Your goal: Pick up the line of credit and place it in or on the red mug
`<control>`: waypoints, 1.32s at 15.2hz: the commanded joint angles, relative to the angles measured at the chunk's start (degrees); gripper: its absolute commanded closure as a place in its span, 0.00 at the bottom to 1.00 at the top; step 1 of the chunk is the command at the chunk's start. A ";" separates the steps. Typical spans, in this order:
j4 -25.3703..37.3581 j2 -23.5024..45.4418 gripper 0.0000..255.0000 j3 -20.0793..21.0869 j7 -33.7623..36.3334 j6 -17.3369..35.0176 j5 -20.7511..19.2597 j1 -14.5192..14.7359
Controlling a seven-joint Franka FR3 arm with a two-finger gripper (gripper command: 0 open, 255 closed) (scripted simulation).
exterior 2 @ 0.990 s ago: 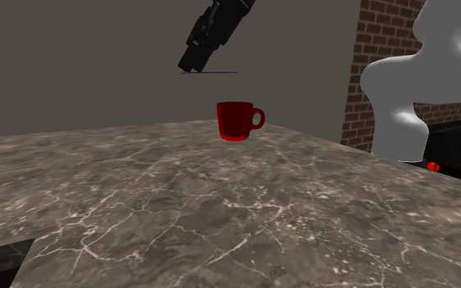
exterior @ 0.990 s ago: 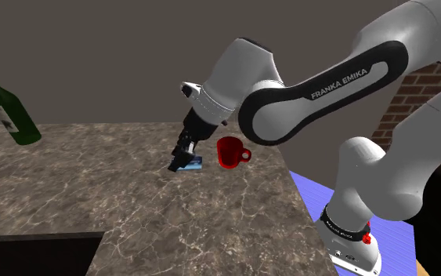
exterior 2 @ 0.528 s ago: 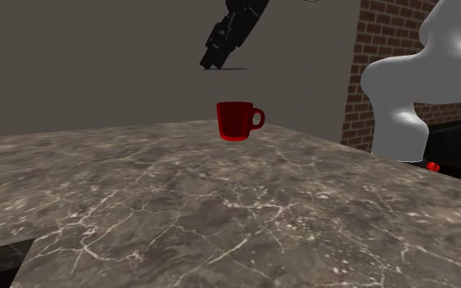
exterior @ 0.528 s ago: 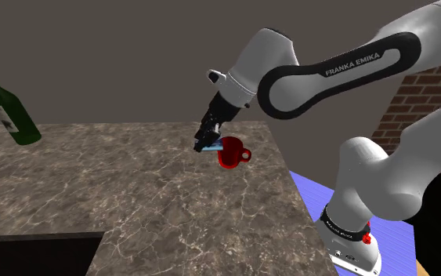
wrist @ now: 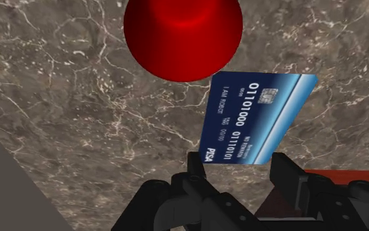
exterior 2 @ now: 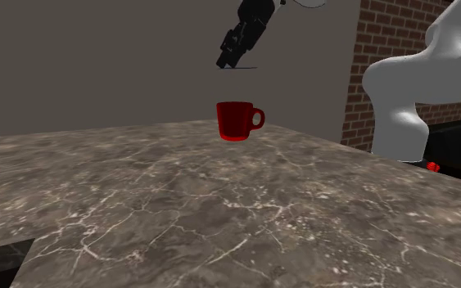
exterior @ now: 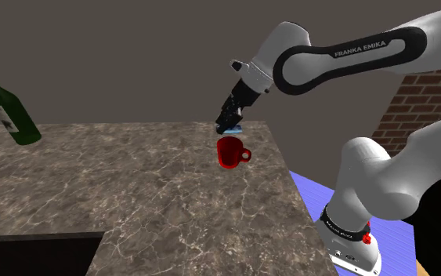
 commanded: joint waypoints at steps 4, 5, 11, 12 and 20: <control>-0.85 -1.36 1.00 -4.88 -5.16 -1.37 -1.25 -1.74; -1.48 -1.16 1.00 -5.09 -5.45 -0.56 -1.16 -1.64; -5.00 0.40 1.00 -6.59 -7.35 4.52 -0.44 -0.77; -5.55 0.72 1.00 -6.88 -7.70 5.39 -0.28 -0.57; -8.87 3.36 1.00 -9.26 -10.31 11.47 1.03 1.28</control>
